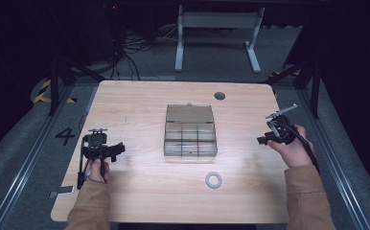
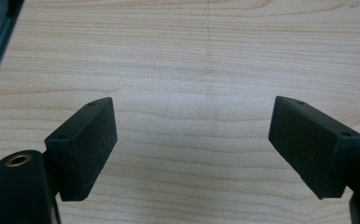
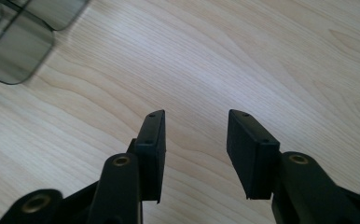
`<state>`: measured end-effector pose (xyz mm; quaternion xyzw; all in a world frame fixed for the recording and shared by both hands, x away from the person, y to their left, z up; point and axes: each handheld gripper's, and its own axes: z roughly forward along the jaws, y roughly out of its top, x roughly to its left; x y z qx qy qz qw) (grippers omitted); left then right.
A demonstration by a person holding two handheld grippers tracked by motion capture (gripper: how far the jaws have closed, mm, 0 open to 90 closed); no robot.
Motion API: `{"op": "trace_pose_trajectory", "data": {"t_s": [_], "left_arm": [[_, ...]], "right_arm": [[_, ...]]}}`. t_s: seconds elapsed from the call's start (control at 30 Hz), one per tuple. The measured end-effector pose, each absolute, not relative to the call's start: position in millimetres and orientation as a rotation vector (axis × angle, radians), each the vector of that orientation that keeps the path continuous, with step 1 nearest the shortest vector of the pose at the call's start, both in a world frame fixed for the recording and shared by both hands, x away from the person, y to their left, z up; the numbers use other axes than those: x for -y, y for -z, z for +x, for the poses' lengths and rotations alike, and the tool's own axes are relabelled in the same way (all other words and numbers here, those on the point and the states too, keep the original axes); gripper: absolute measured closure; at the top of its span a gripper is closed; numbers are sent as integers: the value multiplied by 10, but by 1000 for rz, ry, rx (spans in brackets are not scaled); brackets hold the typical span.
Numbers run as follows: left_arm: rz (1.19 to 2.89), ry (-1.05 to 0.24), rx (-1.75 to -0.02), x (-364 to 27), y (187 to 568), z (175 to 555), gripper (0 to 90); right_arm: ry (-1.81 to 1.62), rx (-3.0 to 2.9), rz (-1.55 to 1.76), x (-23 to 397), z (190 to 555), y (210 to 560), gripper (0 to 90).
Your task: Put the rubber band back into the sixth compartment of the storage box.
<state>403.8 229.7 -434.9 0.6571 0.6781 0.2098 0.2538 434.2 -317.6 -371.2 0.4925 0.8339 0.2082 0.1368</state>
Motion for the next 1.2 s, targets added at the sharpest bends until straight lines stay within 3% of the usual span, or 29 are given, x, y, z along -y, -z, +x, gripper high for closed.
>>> {"op": "trace_pose_trajectory", "data": {"t_s": [0.23, 0.6, 1.2], "left_arm": [[1798, -563, -1832, -2275, 4350, 4039, 159], [1793, -557, -1831, -2280, 4349, 4035, 159], [1801, -554, -1831, -2282, 4354, 4038, 159]], "right_arm": [[-572, -2416, 1331, 3129, 4293, 3658, 525], [-539, -2481, 1329, 2991, 4224, 3627, 513], [-616, -2567, 1392, 2781, 4112, 3571, 598]]}}
